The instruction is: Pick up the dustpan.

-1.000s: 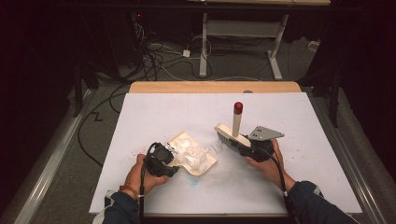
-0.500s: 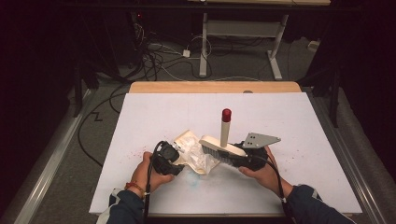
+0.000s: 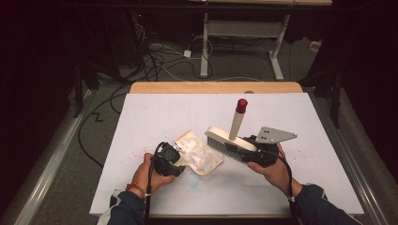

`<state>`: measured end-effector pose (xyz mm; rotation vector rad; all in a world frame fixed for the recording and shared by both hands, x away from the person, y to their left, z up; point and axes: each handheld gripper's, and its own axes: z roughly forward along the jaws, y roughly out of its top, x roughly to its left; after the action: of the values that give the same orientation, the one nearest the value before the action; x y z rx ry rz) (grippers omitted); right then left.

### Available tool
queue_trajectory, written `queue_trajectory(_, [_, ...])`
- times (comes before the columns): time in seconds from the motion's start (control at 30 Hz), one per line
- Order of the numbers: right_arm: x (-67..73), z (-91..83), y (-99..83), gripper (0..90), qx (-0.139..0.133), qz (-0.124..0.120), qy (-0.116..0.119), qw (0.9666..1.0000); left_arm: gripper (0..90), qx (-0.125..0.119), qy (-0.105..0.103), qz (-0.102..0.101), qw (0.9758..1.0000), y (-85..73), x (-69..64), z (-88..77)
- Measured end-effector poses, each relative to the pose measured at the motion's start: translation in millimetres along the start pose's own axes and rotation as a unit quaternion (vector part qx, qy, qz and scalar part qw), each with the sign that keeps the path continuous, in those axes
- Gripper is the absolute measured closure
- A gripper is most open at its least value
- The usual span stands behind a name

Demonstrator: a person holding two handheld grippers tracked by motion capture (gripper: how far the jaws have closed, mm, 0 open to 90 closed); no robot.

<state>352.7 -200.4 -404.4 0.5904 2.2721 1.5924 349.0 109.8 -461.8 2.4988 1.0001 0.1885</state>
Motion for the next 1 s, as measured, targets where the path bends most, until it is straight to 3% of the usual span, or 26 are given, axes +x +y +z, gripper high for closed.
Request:
queue_trajectory(0.1, [-1.1, -8.0, 5.5, 67.5, -0.002, -0.006, -0.018, 0.9998, 62.7, 0.002, 0.0, 0.0, 1.0, -0.3, -0.1, 0.6])
queue_trajectory(0.23, [-4.9, -14.6, 5.2, 67.5, 0.02, -0.013, -0.056, 0.9981, 62.7, 0.002, 0.0, -0.001, 1.0, -0.6, -0.5, 0.7])
queue_trajectory(0.3, [-8.6, -14.1, -0.4, 67.5, 0.04, -0.021, -0.078, 0.996, 62.7, 0.0, 0.001, -0.003, 1.0, -0.8, -1.0, 0.9])
queue_trajectory(0.4, [-14.6, -10.3, -11.9, 67.6, 0.081, -0.015, -0.084, 0.9931, 62.7, -0.002, 0.0, -0.007, 1.0, -1.1, -1.6, 1.2])
queue_trajectory(0.43, [-15.0, -8.5, -16.1, 67.6, 0.09, -0.012, -0.083, 0.9924, 62.7, -0.002, 0.0, -0.009, 1.0, -1.2, -1.7, 1.2])
queue_trajectory(0.53, [-13.5, 0.0, -26.5, 67.6, 0.104, 0.004, -0.056, 0.9929, 62.7, -0.002, 0.0, -0.011, 0.9999, -1.0, -2.0, 1.2])
queue_trajectory(0.63, [-5.8, 9.6, -31.4, 67.6, 0.107, 0.005, -0.022, 0.994, 62.7, -0.004, 0.0, -0.015, 0.9999, -0.6, -3.1, 1.5])
queue_trajectory(0.87, [11.3, 22.4, -28.3, 67.6, 0.091, -0.013, -0.002, 0.9958, 62.6, -0.006, 0.001, -0.027, 0.9996, 0.2, -4.9, 1.8])
queue_trajectory(1.0, [14.5, 24.9, -24.9, 67.5, 0.09, -0.026, -0.009, 0.9956, 62.6, -0.008, 0.001, -0.03, 0.9995, 0.1, -4.8, 1.6])
